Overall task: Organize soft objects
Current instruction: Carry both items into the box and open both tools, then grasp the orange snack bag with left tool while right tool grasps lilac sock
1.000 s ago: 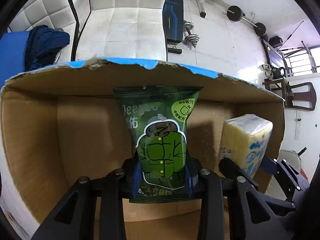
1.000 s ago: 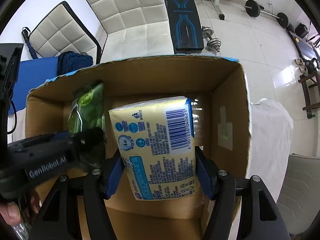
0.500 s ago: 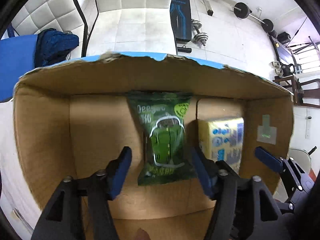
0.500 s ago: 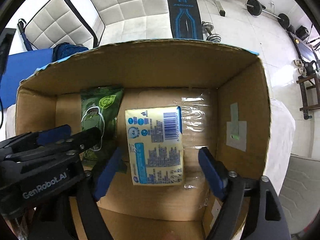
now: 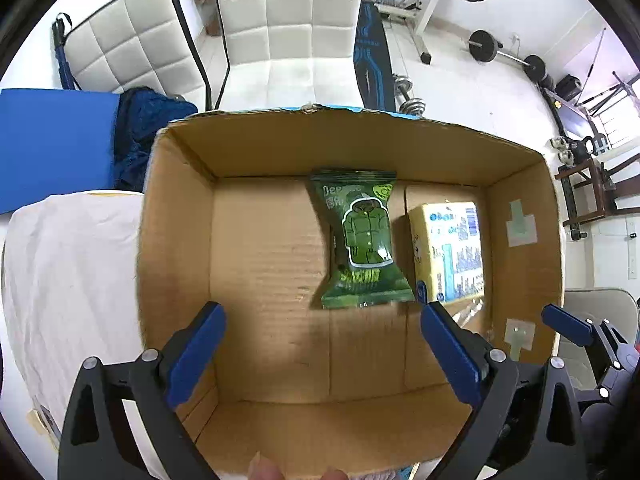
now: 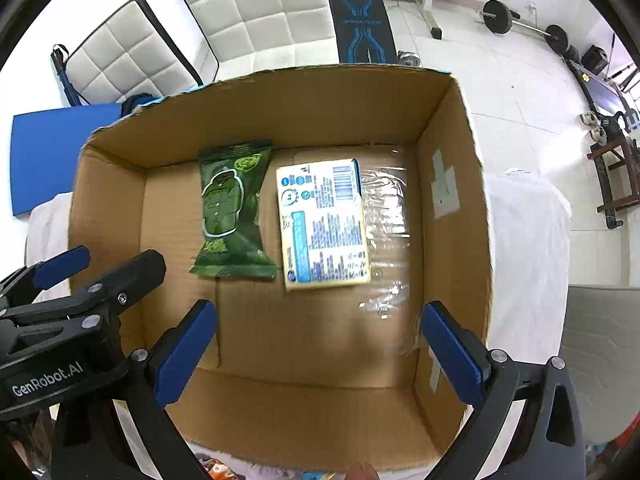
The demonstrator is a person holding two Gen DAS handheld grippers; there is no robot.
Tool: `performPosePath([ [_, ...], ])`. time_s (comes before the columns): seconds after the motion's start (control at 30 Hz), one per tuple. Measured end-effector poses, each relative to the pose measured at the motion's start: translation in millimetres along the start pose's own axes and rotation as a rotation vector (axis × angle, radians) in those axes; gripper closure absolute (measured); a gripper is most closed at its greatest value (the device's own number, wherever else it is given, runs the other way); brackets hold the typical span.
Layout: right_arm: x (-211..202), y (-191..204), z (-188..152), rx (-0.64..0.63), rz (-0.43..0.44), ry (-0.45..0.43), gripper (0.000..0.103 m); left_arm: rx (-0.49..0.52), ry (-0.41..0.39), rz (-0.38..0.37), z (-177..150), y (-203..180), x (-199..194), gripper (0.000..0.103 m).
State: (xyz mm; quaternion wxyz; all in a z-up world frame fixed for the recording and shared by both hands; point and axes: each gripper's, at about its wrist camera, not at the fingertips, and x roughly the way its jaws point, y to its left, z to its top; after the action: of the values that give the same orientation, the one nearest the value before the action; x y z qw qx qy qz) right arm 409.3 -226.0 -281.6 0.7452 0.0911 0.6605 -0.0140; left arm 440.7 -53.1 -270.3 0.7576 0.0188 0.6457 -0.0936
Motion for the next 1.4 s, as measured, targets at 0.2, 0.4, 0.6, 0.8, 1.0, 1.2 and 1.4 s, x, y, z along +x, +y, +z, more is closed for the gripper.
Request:
performPosePath([
  [0.2,-31.5,3.0,-30.2,-0.017,-0.019,-0.053,0.0,0.022,-0.075,0.041,-22.9,-6.1,-35.5,0.003],
  [0.4,-79.2,4.1,-64.5,-0.02,-0.047,-0.154,0.0,0.016,-0.173,0.06,-56.7,-11.3,-85.1,0.003],
  [0.6,-124.2,5.0,-98.6,-0.019,-0.047,-0.224,0.0,0.008,-0.249,0.075,-94.5,-16.0,-132.6,0.003],
  [0.8,-164.2,8.2,-125.9,-0.047,-0.031,-0.279,0.0,-0.021,-0.28,0.051,-117.4,-17.6,-161.8,0.003],
  [1.0,-158.6,10.7,-151.4,-0.085,0.006,-0.217,0.0,-0.109,-0.252,0.019,-143.0,2.5,-161.4,0.003],
  [1.2,-85.3,12.0,-181.6,-0.119,0.006,-0.04,0.0,-0.234,-0.105,0.083,-198.8,42.3,-105.6,0.003],
  [1.4,12.2,18.9,-216.2,-0.038,0.104,0.184,0.001,-0.35,0.122,0.072,-260.0,73.1,-22.1,0.003],
])
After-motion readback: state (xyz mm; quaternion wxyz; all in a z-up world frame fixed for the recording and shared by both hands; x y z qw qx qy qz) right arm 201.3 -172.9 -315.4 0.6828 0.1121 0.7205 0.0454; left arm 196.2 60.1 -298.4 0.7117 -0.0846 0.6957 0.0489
